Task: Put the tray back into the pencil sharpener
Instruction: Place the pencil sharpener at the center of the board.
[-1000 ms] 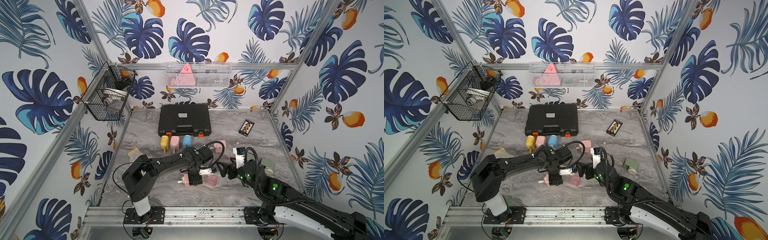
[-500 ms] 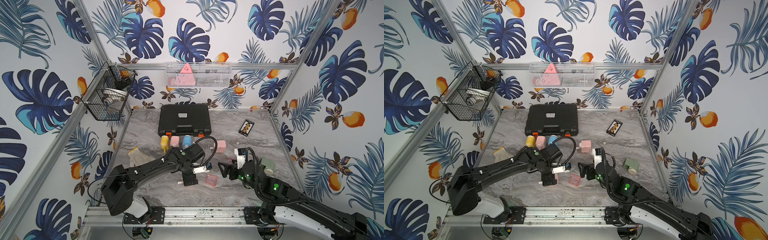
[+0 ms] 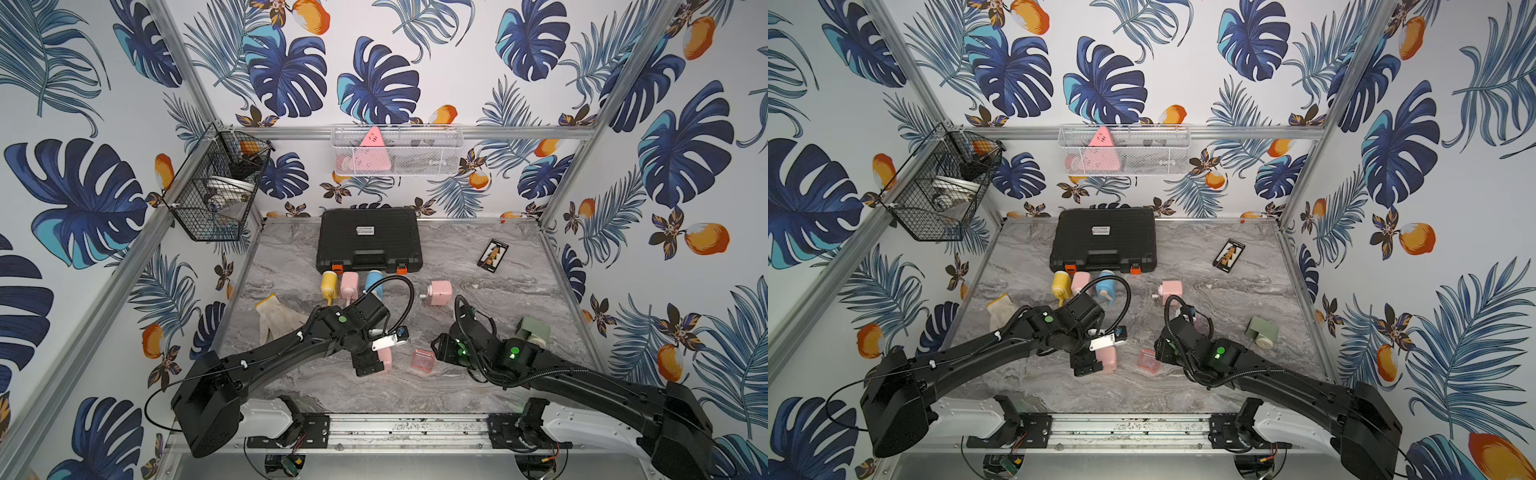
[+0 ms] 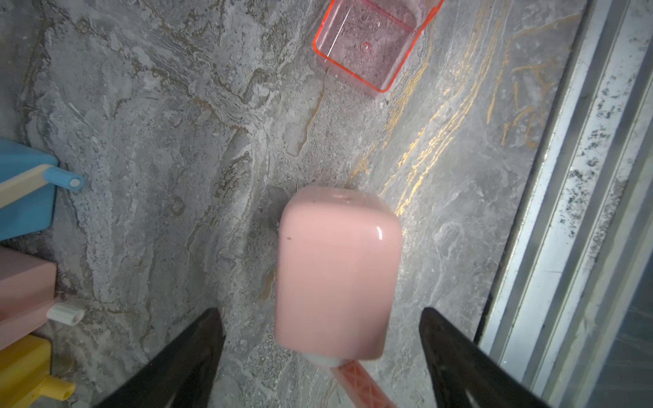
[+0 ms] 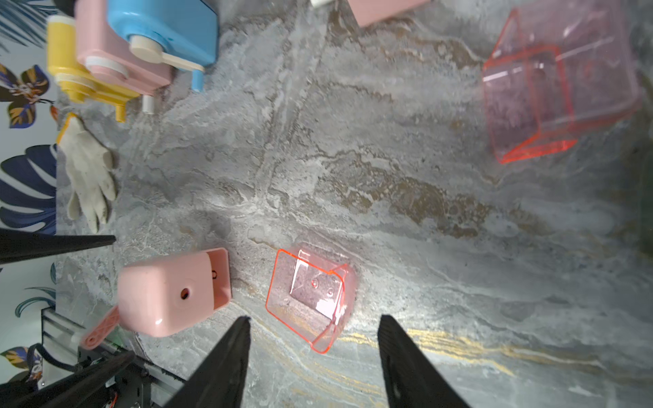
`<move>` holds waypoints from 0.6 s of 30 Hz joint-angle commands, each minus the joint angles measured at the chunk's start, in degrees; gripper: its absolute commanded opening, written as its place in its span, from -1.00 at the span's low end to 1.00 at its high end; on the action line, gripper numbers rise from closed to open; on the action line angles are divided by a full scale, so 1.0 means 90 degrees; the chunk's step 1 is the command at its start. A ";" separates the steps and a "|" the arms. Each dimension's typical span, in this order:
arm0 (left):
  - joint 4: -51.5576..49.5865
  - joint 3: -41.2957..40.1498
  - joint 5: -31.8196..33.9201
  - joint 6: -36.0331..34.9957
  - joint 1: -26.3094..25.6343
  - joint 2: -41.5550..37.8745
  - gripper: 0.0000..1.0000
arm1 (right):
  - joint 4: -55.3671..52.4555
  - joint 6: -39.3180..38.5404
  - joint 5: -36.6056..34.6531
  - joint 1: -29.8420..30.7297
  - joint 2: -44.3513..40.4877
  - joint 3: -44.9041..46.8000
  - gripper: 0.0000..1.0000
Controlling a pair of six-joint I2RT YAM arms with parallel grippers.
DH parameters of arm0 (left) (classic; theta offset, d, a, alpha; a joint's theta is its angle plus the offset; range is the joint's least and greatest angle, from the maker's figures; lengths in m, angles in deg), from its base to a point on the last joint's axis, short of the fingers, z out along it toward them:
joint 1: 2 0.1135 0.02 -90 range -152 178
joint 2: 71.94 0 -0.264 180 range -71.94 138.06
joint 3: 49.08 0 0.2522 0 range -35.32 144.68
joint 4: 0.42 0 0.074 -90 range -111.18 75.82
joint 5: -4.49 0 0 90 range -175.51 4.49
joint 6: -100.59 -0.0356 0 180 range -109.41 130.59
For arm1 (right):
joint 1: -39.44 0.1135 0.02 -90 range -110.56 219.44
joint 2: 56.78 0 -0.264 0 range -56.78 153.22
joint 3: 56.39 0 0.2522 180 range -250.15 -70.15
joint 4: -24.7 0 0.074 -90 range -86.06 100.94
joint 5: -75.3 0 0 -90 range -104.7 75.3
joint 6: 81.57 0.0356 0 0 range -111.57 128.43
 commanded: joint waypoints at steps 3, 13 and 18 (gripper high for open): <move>0.0311 -0.0040 0.0014 -0.0022 0.0025 0.0228 0.74 | -0.0115 0.0780 0.0237 0.0024 0.0506 -0.0088 0.08; 0.0075 -0.0073 -0.0114 -0.0255 0.0025 0.0555 0.51 | 0.0367 0.1022 0.0696 0.0024 0.1497 -0.0122 -0.14; 0.0089 -0.0130 -0.0353 -0.0381 0.0025 0.0480 0.40 | 0.0530 0.1099 0.0801 0.0013 0.1833 -0.0147 -0.28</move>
